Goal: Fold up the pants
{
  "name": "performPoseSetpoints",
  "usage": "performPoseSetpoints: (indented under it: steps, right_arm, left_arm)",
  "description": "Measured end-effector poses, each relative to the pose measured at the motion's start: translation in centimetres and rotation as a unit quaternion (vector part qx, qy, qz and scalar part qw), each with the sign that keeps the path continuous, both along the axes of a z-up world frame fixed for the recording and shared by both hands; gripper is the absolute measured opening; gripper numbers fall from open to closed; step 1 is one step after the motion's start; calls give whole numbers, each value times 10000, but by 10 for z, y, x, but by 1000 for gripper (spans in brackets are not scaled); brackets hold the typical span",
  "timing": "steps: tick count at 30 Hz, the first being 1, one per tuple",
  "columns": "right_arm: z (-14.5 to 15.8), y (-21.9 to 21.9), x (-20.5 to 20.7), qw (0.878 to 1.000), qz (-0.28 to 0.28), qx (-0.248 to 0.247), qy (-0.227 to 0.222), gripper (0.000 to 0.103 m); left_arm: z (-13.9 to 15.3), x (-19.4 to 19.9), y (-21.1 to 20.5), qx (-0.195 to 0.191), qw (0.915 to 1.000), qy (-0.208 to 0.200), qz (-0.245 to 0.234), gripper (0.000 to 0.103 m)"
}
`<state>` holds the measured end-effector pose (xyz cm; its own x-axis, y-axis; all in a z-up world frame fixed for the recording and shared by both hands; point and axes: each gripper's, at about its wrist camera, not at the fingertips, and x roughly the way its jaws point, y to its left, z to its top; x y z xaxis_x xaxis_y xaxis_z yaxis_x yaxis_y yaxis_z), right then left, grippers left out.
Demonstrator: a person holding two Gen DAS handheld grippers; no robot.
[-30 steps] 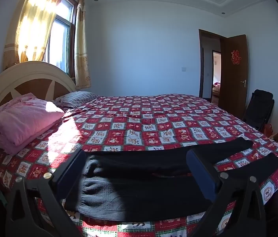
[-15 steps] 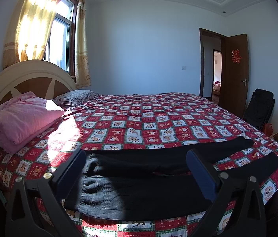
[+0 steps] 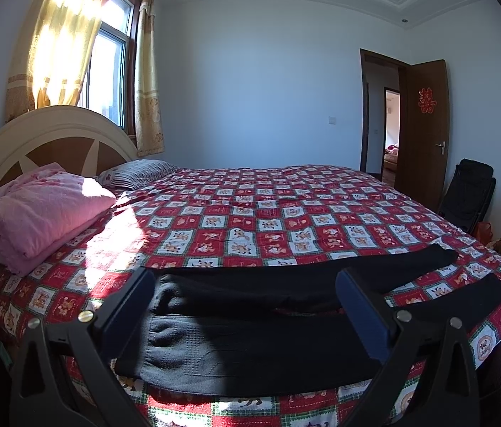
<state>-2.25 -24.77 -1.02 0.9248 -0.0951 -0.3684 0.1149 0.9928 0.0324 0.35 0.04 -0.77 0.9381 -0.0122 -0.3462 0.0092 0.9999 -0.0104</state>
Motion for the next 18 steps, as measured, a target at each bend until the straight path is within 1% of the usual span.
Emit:
performPoseSetpoints:
  steps: [18]
  right_arm:
    - [-3,1,3,10000,6,-8,51,102]
  left_arm:
    - [-6,-1,3,-11,10000,19,2,103]
